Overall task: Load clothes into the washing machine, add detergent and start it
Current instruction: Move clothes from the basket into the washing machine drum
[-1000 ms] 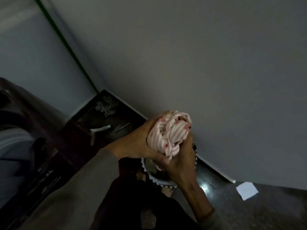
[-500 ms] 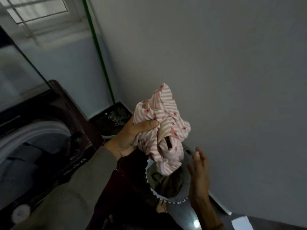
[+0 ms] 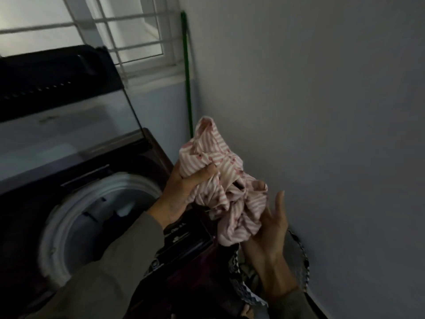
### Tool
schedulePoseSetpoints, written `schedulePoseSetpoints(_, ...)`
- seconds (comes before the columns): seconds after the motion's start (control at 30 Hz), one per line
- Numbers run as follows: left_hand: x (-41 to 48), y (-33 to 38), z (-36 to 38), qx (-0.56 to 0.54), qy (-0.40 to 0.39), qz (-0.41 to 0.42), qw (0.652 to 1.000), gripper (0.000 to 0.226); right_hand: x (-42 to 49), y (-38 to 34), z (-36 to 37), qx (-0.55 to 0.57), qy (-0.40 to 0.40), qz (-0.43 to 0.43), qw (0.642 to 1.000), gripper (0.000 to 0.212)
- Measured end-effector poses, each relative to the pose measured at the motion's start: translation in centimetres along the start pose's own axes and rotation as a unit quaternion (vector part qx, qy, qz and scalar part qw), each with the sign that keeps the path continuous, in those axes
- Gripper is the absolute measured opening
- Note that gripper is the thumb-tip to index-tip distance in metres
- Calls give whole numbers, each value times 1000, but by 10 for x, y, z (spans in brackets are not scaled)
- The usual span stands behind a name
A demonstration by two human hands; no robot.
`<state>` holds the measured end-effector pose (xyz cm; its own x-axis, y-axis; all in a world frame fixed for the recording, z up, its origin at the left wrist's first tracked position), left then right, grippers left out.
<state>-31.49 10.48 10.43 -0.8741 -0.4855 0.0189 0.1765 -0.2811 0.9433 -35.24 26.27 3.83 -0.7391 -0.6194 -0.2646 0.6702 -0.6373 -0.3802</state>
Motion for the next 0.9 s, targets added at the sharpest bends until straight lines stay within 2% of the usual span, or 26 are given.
schedulePoseSetpoints(0.1, -20, 10, -40, 64, 50, 35, 996, 51, 5, 38, 41, -48, -68, 20, 996, 77)
schedulePoseSetpoints(0.2, -30, 17, -82, 230, 86, 66, 967, 76, 12, 75, 65, -152, -66, 11, 986, 64)
schedulePoseSetpoints(0.23, -33, 19, -94, 280, 96, 91, 951, 78, 13, 90, 75, -185, -78, 6, 980, 64)
schedulePoseSetpoints(0.33, -51, 41, -126, 391, 179, 142, 892, 56, 15, 127, 100, -262, -82, 0, 962, 72)
schedulePoseSetpoints(0.4, -63, 52, -146, 423, 198, 139, 873, 56, 19, 150, 109, -318, -90, 1, 944, 72)
schedulePoseSetpoints(0.47, -72, 58, -168, 410, 214, 101, 881, 52, 27, 171, 113, -351, -99, 9, 931, 75)
schedulePoseSetpoints(0.5, -76, 64, -177, 366, 241, 79, 896, 52, 31, 181, 115, -367, -105, 13, 924, 73)
schedulePoseSetpoints(0.6, -77, 66, -211, 230, 325, 6, 918, 62, 44, 211, 120, -409, -112, 21, 906, 48)
schedulePoseSetpoints(0.67, -80, 66, -235, 208, 354, -29, 911, 48, 54, 232, 120, -433, -117, 34, 893, 40)
schedulePoseSetpoints(0.7, -82, 68, -245, 225, 350, -35, 909, 33, 59, 242, 120, -449, -116, 40, 885, 43)
schedulePoseSetpoints(0.77, -85, 64, -270, 268, 289, -28, 919, 11, 67, 261, 120, -492, -107, 37, 863, 51)
schedulePoseSetpoints(0.83, -91, 55, -295, 242, 247, -9, 938, 19, 76, 280, 118, -526, -104, 36, 844, 58)
schedulePoseSetpoints(0.9, -97, 46, -317, 201, 257, -26, 945, 23, 89, 297, 113, -561, -96, 29, 822, 64)
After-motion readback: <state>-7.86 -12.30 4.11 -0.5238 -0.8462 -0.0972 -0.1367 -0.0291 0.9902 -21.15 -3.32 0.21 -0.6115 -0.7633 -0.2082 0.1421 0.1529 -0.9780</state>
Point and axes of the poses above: each hand's wrist, its own x-axis towards the middle knuckle, its own z-axis out of the palm, y = z × x, the point moved 4 cm from there along x, towards the middle knuckle, and after that the axes turned 3 degrees about y, right-handed, at the moved point
